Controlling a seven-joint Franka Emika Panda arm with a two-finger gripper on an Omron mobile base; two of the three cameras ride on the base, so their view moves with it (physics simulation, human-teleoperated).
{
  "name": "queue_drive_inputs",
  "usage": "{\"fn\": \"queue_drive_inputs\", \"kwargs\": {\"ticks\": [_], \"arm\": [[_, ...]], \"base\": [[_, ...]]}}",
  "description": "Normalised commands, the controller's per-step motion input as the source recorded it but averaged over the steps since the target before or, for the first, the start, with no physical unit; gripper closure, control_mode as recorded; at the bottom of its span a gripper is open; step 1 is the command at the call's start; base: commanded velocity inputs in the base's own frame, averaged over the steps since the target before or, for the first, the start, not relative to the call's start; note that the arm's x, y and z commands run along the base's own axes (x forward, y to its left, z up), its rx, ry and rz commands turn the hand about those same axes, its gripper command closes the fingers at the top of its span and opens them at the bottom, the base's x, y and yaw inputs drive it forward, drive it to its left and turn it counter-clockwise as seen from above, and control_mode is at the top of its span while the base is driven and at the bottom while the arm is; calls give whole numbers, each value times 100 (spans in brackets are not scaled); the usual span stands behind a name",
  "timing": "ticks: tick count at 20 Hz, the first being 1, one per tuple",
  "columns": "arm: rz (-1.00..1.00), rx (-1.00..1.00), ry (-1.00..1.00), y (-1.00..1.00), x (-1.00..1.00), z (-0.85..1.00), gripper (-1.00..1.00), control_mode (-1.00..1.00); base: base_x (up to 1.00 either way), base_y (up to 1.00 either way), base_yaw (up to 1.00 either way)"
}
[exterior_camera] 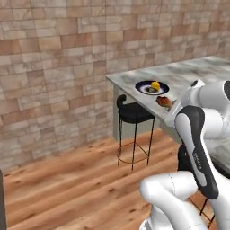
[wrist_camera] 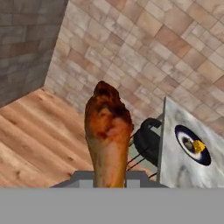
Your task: Take the cheese, chicken drumstick, and garlic from the fridge and place them on the plate on the dining counter to create an appetizer plate.
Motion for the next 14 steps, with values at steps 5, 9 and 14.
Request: {"fn": "queue_drive_inputs", "kwargs": {"ticks": [5,9,14], "arm": [[0,0,0,0,0,0,100,100],[0,0,0,0,0,0,100,100],[0,0,0,0,0,0,100,100]], "base": [[100,18,-38],[100,34,-44],[100,50,-52]]}}
